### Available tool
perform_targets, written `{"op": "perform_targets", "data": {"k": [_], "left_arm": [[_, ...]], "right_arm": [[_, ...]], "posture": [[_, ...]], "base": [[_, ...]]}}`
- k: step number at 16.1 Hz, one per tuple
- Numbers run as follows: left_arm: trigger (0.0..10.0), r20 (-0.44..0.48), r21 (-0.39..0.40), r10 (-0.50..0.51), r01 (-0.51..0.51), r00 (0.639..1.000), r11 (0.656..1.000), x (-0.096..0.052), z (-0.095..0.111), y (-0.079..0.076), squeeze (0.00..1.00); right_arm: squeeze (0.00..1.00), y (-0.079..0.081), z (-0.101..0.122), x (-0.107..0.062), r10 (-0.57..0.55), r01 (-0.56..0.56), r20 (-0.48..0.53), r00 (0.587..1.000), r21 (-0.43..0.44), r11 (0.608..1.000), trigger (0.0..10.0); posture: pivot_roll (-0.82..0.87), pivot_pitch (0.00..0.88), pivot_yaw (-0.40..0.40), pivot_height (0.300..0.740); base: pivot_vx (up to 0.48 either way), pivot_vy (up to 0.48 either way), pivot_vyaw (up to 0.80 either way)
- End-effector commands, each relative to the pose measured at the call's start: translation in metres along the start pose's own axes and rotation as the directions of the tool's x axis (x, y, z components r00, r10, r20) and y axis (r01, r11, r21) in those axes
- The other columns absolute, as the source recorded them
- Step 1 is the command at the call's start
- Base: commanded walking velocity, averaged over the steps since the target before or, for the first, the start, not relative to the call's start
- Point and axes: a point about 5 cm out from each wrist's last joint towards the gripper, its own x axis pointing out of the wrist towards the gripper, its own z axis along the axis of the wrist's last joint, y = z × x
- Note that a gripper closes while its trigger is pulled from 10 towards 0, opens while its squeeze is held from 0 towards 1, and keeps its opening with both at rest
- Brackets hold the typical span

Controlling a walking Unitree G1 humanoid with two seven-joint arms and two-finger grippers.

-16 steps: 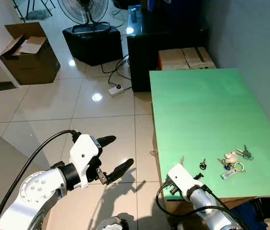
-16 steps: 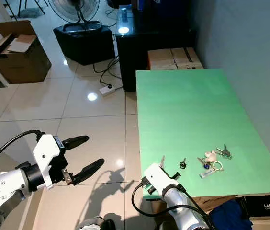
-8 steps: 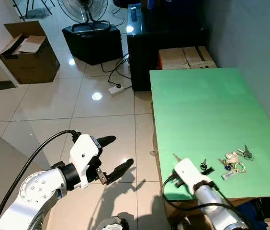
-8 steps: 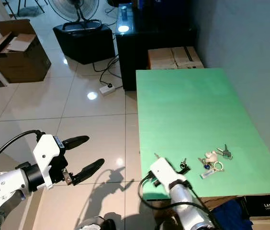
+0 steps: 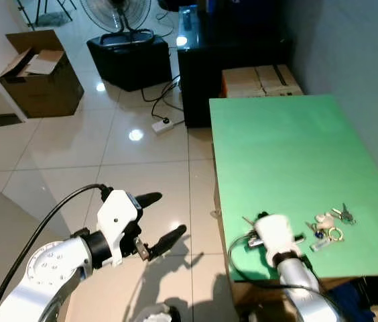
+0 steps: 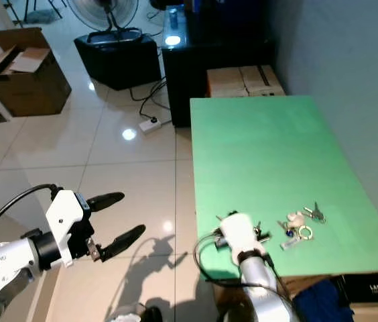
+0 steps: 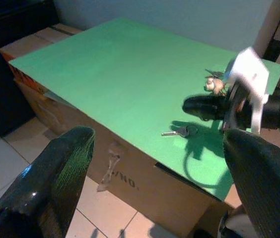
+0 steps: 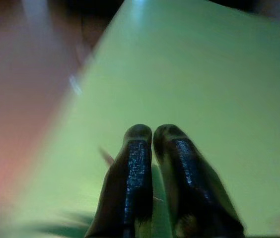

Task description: Hang keys on a hook

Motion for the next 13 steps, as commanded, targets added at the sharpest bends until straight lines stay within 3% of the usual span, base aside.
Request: {"op": "perform_targets", "data": {"k": [1, 5, 6, 8, 9, 13], "left_arm": [[10.0, 0.000, 0.013, 0.002, -0.002, 1.000, 1.000, -0.003, 0.003, 0.001, 0.00], [10.0, -0.003, 0.015, 0.002, -0.002, 1.000, 1.000, -0.004, 0.003, 0.002, 0.00], [10.0, -0.003, 0.015, -0.001, 0.001, 1.000, 1.000, -0.003, 0.003, 0.003, 0.00], [10.0, -0.004, 0.016, -0.003, 0.003, 1.000, 1.000, -0.003, 0.003, 0.003, 0.00], [10.0, -0.004, 0.018, -0.004, 0.004, 1.000, 1.000, -0.002, 0.003, 0.004, 0.00], [10.0, -0.006, 0.011, -0.008, 0.008, 1.000, 1.000, -0.003, 0.003, 0.001, 0.00]], "right_arm": [[1.00, -0.008, 0.011, 0.000, -0.028, 0.017, 0.079, 0.996, 0.136, 0.991, 10.0], [1.00, -0.037, 0.015, -0.006, -0.135, 0.114, 0.111, 0.985, 0.180, 0.977, 10.0], [1.00, -0.042, 0.011, -0.007, -0.096, 0.087, 0.069, 0.993, 0.123, 0.989, 10.0], [1.00, -0.037, -0.012, -0.011, 0.051, -0.048, -0.118, 0.992, 0.027, 0.998, 10.0], [1.00, -0.035, -0.016, -0.013, 0.071, -0.067, -0.155, 0.985, 0.032, 0.997, 10.0], [1.00, -0.031, -0.017, -0.016, 0.013, -0.003, -0.172, 0.985, 0.061, 0.998, 10.0]], "posture": [[0.15, 0.071, 0.124, 0.740], [0.15, 0.071, 0.130, 0.740], [0.15, 0.071, 0.131, 0.740], [0.14, 0.073, 0.133, 0.740], [0.14, 0.073, 0.133, 0.740], [0.14, 0.083, 0.133, 0.740]], "base": [[0.000, 0.000, 0.00], [0.000, 0.000, 0.00], [0.000, 0.000, 0.00], [0.000, 0.000, 0.00], [0.000, 0.000, 0.00], [0.000, 0.000, 0.00]]}}
